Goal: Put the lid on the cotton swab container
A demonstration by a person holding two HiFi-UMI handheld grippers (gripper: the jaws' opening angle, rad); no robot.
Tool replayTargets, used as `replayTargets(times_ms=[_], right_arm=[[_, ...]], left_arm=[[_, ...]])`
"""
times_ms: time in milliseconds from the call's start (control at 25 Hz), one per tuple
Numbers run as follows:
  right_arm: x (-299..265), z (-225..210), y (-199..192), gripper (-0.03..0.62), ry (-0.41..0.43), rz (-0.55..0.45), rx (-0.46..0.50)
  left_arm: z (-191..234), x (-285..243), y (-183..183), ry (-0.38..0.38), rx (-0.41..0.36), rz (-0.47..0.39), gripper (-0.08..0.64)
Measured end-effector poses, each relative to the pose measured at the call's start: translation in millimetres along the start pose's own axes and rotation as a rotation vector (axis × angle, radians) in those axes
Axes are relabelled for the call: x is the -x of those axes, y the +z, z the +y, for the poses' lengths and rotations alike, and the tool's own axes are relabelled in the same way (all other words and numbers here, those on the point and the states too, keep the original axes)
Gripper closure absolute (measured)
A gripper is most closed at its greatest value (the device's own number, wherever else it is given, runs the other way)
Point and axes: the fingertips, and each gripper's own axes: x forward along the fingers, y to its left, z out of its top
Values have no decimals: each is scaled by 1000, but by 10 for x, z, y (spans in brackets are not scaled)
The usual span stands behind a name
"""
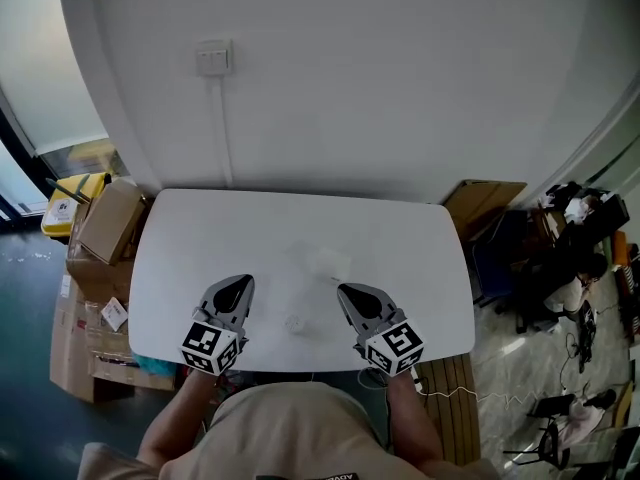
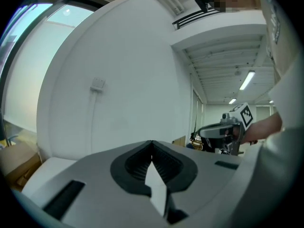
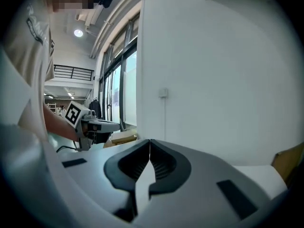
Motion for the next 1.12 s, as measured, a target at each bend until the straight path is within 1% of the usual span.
replayTargets(times_ms=[80,160,280,480,760,920,1120], right_arm=[[84,-81,170,575,-35,-45,-3],[155,-139,296,575,-62,-84,-18],[202,-171,380,575,-71,-115,-40],[198,-129,290,575,-65,-94,-27],[272,-145,247,575,-67,-92,-40],[233,-106,191,575,-57,-82,-47],[171,15,118,575,-25,-38,5]], left_arm=[[-62,-11,78,-15,-34,-12,546],[-112,-20,129,-27,-33,-21,546],[-158,-19,172,-36,-30,-32,546],[-161,-23,167,-44,-40,-27,546],[-185,-15,276,-40,-44,-37,546],[-187,-13,191,-38,-32,-15,546],[-199,40,111,-24,-22,4,546]])
